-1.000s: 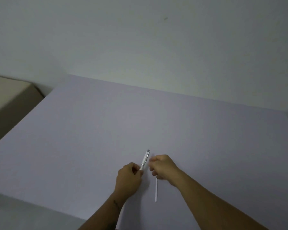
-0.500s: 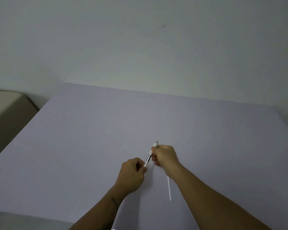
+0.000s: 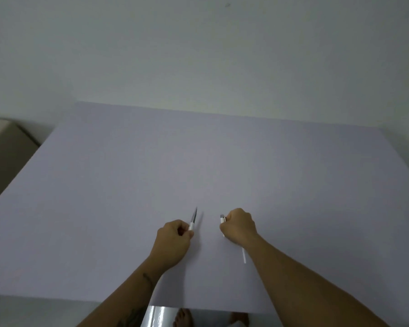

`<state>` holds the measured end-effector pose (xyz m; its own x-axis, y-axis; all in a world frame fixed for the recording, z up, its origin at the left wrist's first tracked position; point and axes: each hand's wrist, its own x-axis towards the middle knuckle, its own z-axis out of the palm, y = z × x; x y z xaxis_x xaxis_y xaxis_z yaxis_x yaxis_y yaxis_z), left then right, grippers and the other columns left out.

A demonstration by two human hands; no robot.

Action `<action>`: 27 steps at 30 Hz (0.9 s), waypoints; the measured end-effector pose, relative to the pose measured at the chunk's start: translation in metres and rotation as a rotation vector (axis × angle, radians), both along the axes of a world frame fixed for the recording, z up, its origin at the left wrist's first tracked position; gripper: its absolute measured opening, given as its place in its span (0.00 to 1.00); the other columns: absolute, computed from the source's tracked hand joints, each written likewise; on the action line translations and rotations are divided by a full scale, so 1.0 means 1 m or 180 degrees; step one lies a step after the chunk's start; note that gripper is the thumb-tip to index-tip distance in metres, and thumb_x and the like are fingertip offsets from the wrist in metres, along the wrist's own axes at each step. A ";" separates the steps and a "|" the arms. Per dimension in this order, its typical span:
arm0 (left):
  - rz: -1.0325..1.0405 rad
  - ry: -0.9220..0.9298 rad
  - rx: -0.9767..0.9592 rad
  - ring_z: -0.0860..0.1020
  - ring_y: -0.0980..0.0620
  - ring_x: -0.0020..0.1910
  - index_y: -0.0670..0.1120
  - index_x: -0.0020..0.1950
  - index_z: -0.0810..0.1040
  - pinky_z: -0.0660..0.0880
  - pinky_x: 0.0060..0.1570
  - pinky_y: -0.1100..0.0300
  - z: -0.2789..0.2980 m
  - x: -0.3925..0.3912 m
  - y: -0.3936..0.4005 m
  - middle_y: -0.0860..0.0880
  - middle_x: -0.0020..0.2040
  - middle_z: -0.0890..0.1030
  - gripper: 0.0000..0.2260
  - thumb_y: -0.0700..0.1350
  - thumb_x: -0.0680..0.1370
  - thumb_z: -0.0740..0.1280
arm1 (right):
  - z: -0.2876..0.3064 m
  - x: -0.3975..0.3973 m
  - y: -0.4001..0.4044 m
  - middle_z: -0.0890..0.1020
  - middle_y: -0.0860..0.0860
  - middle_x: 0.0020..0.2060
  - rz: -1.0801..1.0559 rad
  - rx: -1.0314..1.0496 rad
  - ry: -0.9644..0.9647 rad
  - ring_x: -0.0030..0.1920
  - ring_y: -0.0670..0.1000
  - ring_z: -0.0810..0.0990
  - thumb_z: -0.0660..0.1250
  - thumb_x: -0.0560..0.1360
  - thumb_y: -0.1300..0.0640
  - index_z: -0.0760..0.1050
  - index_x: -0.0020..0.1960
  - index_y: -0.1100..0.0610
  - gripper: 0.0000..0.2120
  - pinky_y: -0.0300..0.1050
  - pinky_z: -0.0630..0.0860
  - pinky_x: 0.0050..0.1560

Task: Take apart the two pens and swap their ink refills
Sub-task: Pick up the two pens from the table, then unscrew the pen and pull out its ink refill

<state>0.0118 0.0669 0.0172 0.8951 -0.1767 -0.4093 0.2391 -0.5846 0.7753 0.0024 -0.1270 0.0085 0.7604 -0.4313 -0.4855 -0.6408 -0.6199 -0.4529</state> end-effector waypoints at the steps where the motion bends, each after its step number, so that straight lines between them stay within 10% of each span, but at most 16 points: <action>1: -0.0006 0.0010 0.0005 0.83 0.45 0.40 0.48 0.40 0.79 0.81 0.41 0.51 -0.001 0.001 0.000 0.45 0.38 0.84 0.06 0.44 0.76 0.67 | -0.004 0.000 0.003 0.78 0.54 0.33 0.0002 -0.0061 0.0003 0.32 0.55 0.76 0.65 0.75 0.53 0.69 0.34 0.57 0.14 0.41 0.67 0.30; 15: 0.0139 0.0217 -0.0196 0.76 0.51 0.33 0.48 0.39 0.78 0.78 0.37 0.54 -0.005 -0.003 -0.001 0.46 0.36 0.81 0.03 0.41 0.72 0.69 | 0.007 0.007 0.013 0.78 0.54 0.53 0.0018 -0.0420 -0.0133 0.53 0.58 0.79 0.63 0.74 0.54 0.72 0.54 0.57 0.11 0.46 0.71 0.46; 27: 0.0068 -0.0475 -0.0377 0.72 0.56 0.28 0.45 0.39 0.78 0.72 0.30 0.63 0.027 0.005 -0.034 0.50 0.31 0.78 0.06 0.40 0.71 0.74 | 0.061 0.001 0.016 0.80 0.53 0.33 -0.1064 0.2306 -0.0778 0.32 0.48 0.75 0.71 0.74 0.59 0.82 0.41 0.60 0.06 0.42 0.76 0.35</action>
<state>0.0168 0.0333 0.0438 0.9484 -0.1962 -0.2491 0.1275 -0.4832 0.8662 0.0038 -0.1109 0.0691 0.7677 -0.2974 -0.5676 -0.5712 0.0838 -0.8165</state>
